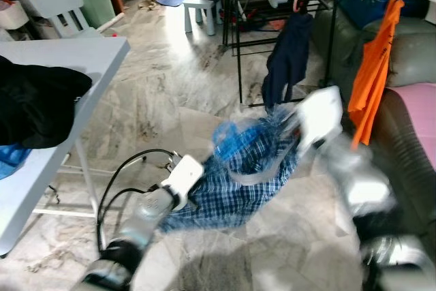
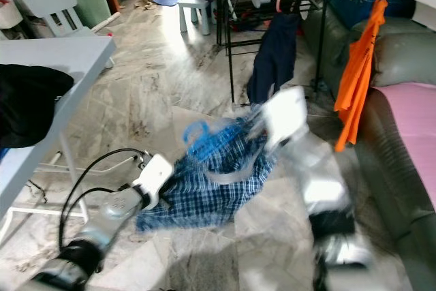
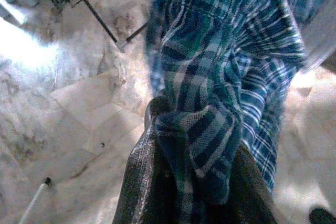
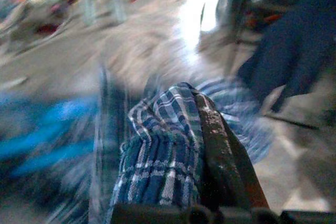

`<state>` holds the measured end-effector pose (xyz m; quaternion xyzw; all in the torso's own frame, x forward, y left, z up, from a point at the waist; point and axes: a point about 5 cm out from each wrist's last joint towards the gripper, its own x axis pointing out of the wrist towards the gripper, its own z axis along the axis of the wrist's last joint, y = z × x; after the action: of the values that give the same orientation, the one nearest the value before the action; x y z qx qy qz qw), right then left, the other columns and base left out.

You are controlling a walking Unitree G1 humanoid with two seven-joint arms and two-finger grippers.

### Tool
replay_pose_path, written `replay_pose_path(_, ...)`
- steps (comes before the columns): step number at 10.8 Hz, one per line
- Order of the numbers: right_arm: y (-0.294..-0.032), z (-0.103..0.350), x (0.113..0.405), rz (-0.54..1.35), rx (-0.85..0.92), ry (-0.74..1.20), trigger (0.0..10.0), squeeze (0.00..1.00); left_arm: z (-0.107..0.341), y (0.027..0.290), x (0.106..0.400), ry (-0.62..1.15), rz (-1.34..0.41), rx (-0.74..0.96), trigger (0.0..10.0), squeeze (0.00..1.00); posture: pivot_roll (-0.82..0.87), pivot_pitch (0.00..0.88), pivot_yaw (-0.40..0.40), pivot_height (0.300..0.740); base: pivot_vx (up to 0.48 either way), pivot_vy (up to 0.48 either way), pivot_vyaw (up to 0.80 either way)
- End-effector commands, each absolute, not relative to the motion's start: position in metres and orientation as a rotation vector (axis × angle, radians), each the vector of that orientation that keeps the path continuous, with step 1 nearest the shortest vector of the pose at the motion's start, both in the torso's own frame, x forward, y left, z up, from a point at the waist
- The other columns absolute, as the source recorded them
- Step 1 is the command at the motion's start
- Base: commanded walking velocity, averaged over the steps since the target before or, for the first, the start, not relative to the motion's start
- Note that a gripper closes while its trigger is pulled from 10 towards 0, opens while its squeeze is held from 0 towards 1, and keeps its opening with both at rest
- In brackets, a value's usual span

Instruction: Hang hanger

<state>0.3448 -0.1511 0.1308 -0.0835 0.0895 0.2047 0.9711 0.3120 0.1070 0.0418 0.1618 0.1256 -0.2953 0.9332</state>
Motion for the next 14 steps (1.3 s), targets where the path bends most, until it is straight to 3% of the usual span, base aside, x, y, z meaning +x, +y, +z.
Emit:
replay_pose_path(1, -0.141, 0.141, 0.344, 0.455, -0.185, 0.139, 0.0, 0.0, 0.044, 0.115, 0.317, 0.265, -0.541, 0.313, 0.0, 0.0, -0.13, 0.019, 0.059, 0.74, 0.0, 0.0, 0.0)
replay_pose_path(3, -0.119, 0.134, 0.322, 0.628, -0.192, 0.147, 0.0, 0.0, 0.042, 0.119, 0.321, 0.293, -0.46, 0.261, 0.0, 0.0, -0.14, 0.016, 0.061, 0.74, 0.0, 0.0, 0.0)
replay_pose_path(6, -0.116, 0.099, 0.291, 0.784, -0.224, 0.313, 0.0, 0.0, 0.048, 0.127, 0.328, 0.29, -0.403, 0.232, 0.0, 0.0, -0.13, 0.016, 0.058, 0.74, 0.0, 0.0, 0.0)
replay_pose_path(7, -0.122, 0.084, 0.284, 0.775, -0.293, 0.365, 8.9, 0.0, 0.05, 0.126, 0.329, 0.283, -0.403, 0.224, 0.0, 0.0, -0.13, 0.018, 0.059, 0.74, 0.0, 0.0, 0.0)
replay_pose_path(8, -0.133, 0.074, 0.285, 0.722, -0.372, 0.385, 10.0, 1.0, 0.051, 0.125, 0.33, 0.277, -0.417, 0.222, 0.0, 0.0, -0.13, 0.018, 0.06, 0.74, 0.0, 0.0, 0.0)
replay_pose_path(11, -0.156, 0.078, 0.29, 0.619, -0.546, 0.315, 10.0, 1.0, 0.052, 0.125, 0.33, 0.274, -0.435, 0.238, 0.0, 0.0, -0.14, 0.027, 0.07, 0.74, 0.0, 0.0, 0.0)
replay_pose_path(12, -0.158, 0.089, 0.297, 0.57, -0.565, 0.203, 10.0, 1.0, 0.05, 0.127, 0.329, 0.285, -0.429, 0.247, 0.0, 0.0, -0.14, 0.03, 0.077, 0.74, 0.0, 0.0, 0.0)
replay_pose_path(14, -0.152, 0.086, 0.296, 0.507, -0.58, 0.169, 10.0, 1.0, 0.048, 0.13, 0.329, 0.3, -0.399, 0.254, 0.0, 0.0, -0.14, 0.034, 0.084, 0.74, 0.0, 0.0, 0.0)
